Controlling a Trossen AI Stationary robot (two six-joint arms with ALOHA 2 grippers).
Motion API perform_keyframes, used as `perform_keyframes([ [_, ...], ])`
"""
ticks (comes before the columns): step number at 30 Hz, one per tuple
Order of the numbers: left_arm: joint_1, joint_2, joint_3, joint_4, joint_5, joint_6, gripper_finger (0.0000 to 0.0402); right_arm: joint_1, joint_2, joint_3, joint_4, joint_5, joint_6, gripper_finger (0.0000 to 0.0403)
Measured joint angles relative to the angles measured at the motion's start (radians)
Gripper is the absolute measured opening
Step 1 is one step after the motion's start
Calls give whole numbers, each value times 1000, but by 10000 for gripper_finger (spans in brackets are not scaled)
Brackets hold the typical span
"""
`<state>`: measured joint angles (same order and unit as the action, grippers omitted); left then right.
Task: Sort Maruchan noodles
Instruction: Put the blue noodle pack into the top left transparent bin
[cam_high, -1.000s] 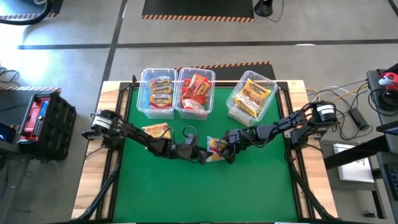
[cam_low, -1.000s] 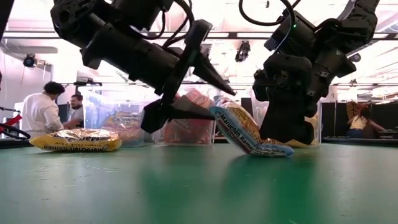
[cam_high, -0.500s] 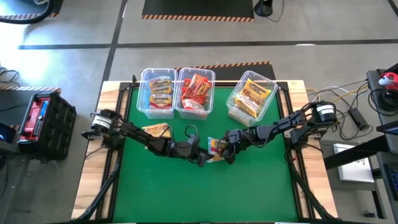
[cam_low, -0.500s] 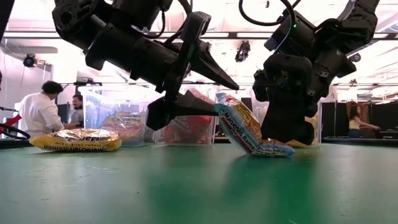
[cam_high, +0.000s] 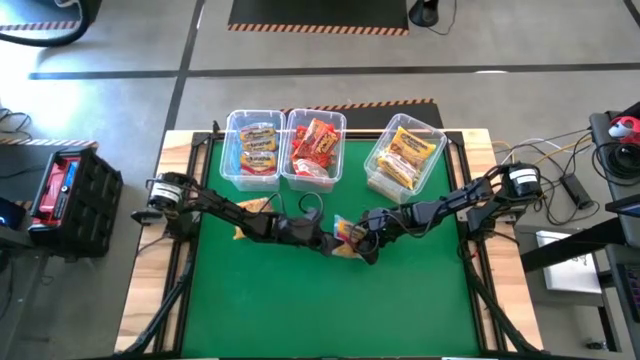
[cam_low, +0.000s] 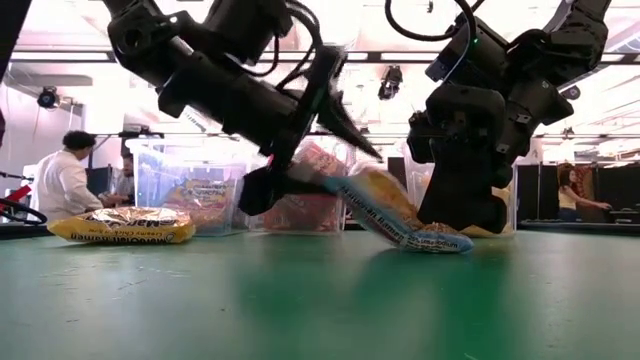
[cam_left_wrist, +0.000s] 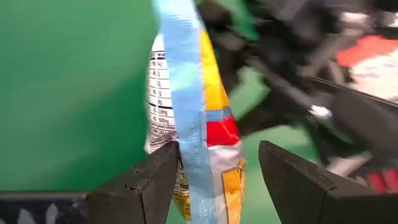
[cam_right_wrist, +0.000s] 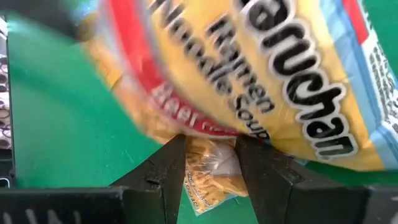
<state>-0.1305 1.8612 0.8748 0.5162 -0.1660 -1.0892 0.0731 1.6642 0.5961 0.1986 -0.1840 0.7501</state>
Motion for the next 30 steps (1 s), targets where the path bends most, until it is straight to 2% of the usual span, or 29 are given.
perform_keyframes([
  [3, 2, 10, 0, -47, -33, -27, 210, 0, 0, 0, 3, 0, -10, 141],
  [10, 2, 62, 4, 83, -44, -27, 210, -1, 0, 0, -1, -8, -24, 141],
  [18, 5, 134, 61, 79, -49, -64, 204, 0, 0, -1, -12, -10, -31, 141],
  [24, 5, 134, 61, 71, -36, -65, 155, 2, 0, -1, -15, -13, -30, 141],
  [30, 3, 134, 61, 73, -7, -74, 93, -1, -40, 1, -50, -95, -34, 141],
])
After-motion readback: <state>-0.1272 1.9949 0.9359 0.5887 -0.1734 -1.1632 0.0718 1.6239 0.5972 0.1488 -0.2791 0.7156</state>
